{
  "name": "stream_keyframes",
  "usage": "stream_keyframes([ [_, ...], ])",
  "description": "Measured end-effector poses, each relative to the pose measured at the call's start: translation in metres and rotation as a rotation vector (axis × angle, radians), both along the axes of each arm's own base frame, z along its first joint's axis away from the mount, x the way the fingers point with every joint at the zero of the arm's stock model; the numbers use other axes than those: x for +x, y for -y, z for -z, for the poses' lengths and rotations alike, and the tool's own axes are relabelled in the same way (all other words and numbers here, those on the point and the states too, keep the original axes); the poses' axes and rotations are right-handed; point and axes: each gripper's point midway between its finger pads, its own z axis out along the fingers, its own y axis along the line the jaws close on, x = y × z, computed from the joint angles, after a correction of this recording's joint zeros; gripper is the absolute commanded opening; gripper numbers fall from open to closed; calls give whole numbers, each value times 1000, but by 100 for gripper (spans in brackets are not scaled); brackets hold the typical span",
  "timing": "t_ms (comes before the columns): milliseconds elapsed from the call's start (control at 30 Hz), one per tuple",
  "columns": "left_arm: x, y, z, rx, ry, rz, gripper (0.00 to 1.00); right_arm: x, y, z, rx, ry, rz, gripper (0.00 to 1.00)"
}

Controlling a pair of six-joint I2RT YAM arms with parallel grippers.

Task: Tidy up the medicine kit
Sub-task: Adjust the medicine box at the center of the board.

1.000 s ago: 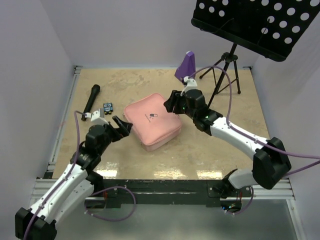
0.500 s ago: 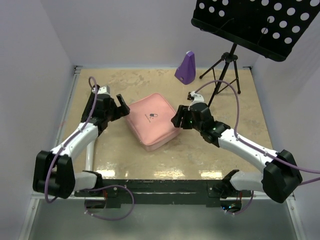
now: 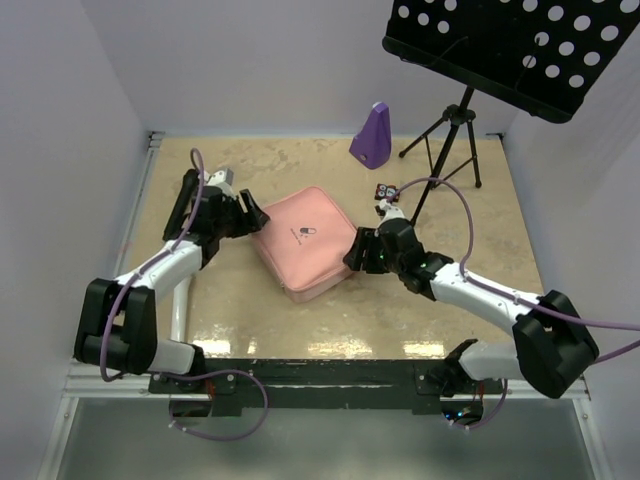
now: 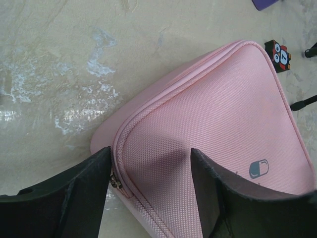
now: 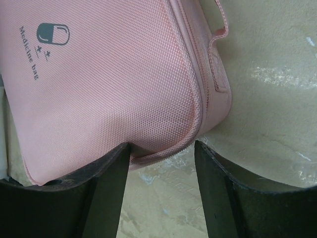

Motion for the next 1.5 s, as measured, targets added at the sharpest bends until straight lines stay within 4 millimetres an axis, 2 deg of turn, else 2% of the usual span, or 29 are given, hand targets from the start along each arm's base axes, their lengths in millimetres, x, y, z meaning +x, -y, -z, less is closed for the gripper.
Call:
stream_keyframes([
  [233, -13, -8, 5, -14, 42, -11, 56, 16, -4, 5, -13, 2, -3, 59],
  [600, -57, -17, 8, -40, 49, -41, 50, 54, -4, -3, -72, 73, 30, 59],
  [767, -80, -17, 5, -58, 34, -43, 49, 63, -3, -10, -99, 118, 34, 60],
  [1000, -102, -14, 0, -88, 34, -29, 49, 83, -9, -14, -137, 155, 18, 60],
  [1133, -111, -23, -6, -67, 42, -64, 62, 90, -6, -22, -157, 184, 37, 61],
  [1200, -113, -31, -11, -43, 53, -97, 69, 88, -1, -41, -164, 229, 55, 61],
  [1267, -111, -38, -26, -28, 83, -133, 73, 80, 4, -76, -151, 319, 81, 61],
  [1367, -100, -43, -49, -24, 135, -168, 74, 51, -3, -125, -78, 444, 72, 59],
  [1433, -90, -42, -56, -22, 141, -176, 74, 24, -14, -138, -28, 487, 41, 58],
  [1500, -80, -39, -55, -20, 121, -174, 74, 0, -27, -130, -8, 485, 3, 57],
])
